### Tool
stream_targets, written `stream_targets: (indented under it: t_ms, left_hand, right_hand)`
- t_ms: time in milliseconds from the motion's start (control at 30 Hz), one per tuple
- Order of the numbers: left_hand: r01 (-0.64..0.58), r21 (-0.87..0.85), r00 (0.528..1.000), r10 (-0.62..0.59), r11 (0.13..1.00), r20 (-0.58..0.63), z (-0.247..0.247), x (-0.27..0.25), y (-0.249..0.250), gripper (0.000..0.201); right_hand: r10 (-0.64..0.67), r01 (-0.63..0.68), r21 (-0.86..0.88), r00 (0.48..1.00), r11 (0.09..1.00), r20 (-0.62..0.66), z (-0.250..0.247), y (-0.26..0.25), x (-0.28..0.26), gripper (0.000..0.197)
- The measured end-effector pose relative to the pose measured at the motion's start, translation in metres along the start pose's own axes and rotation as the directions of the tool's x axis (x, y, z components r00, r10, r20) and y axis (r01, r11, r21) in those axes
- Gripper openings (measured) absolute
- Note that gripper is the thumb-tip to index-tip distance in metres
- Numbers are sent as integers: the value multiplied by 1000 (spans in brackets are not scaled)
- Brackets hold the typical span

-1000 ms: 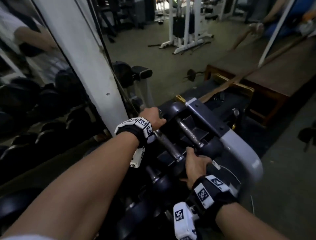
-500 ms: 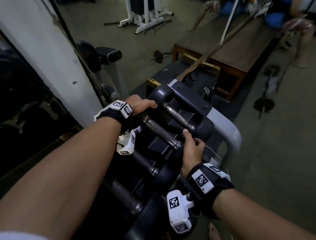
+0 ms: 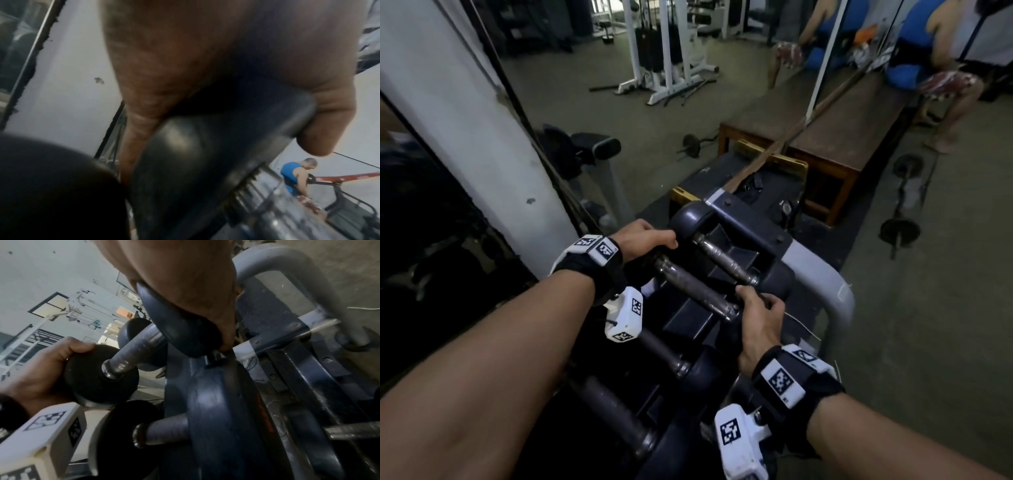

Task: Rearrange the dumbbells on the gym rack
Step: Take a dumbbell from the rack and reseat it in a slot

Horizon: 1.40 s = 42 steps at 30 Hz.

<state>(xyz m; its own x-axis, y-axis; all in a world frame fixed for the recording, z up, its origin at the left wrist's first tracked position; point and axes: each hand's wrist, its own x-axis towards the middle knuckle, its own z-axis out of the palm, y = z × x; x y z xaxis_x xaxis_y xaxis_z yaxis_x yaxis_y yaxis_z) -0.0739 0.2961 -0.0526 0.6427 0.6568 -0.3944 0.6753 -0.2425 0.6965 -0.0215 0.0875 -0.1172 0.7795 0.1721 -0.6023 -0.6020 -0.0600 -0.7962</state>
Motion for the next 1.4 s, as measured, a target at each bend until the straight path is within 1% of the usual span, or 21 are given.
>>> stream_targets:
  t_ms: [67, 167, 233, 333, 400, 467, 533, 633, 733, 800, 867, 933, 1033, 1133, 1200, 1233, 1300, 1333, 1400]
  left_hand:
    - [-10, -64, 999, 8, 998, -37, -6, -12, 5, 40]
    - [-34, -205, 988, 3, 978, -151, -16, -33, 15, 37]
    - [-49, -317, 981, -14, 947, -193, -19, -50, 20, 34]
    - [-45, -446, 970, -68, 894, -234, -16, -79, 24, 31]
    - [-63, -510, 938, -123, 858, -324, -9, -98, 26, 29]
    - [-104, -548, 875, -186, 830, -448, 1, -113, 26, 36]
    - [-154, -576, 811, -230, 803, -538, 12, -130, 30, 36]
    - [-215, -574, 738, -254, 790, -626, 32, -153, 39, 22]
    - [-266, -613, 668, -316, 744, -674, 54, -175, 52, 20]
    - [-302, -593, 590, -342, 746, -731, 72, -189, 64, 17]
    - [-338, -593, 494, -399, 731, -773, 91, -204, 76, 13]
    - [-353, -625, 406, -487, 697, -773, 112, -222, 86, 14]
    - [-363, -682, 313, -606, 635, -731, 143, -253, 94, 18]
    - [-390, -707, 222, -684, 590, -694, 170, -286, 95, 16]
    - [-413, -716, 181, -720, 563, -670, 183, -308, 93, 23]
    - [-421, -719, 153, -738, 553, -657, 190, -319, 92, 27]
    - [-452, -709, 91, -763, 541, -640, 201, -342, 89, 28]
    - [-470, -703, 68, -772, 534, -632, 206, -354, 87, 30]
    - [-489, -696, 59, -777, 526, -627, 215, -381, 82, 32]
  right_hand:
    - [-31, 32, -3, 999, 999, 33, -1, -14, -2, 53]
    - [-82, 85, -14, 989, 996, 121, 1, -45, -6, 56]
    - [-100, 106, -24, 976, 994, 194, 1, -69, -10, 52]
    - [-93, 116, -54, 943, 992, 321, -1, -99, -15, 40]
    - [-109, 152, -88, 920, 984, 377, -2, -114, -17, 39]
    - [-138, 208, -113, 886, 972, 442, -3, -125, -18, 36]
    - [-177, 277, -122, 836, 953, 519, -5, -134, -17, 29]
    - [-227, 395, -133, 738, 909, 636, -11, -148, -14, 28]
    - [-203, 466, -151, 625, 872, 754, -23, -161, -9, 27]
    - [-167, 498, -159, 547, 852, 820, -34, -169, -5, 27]
    - [-143, 518, -159, 494, 841, 858, -43, -174, -3, 24]
    - [-128, 534, -151, 450, 832, 884, -51, -177, -6, 20]
    - [-100, 557, -136, 372, 819, 923, -65, -175, -15, 13]
    - [-31, 559, -146, 293, 816, 955, -82, -171, -32, 15]
    - [24, 563, -166, 250, 809, 968, -91, -162, -47, 12]
    - [53, 566, -184, 240, 803, 969, -92, -154, -53, 17]
    - [97, 582, -209, 218, 786, 971, -96, -141, -69, 40]
    - [110, 589, -211, 203, 780, 973, -97, -134, -77, 44]
    - [138, 602, -207, 159, 771, 978, -106, -124, -99, 40]
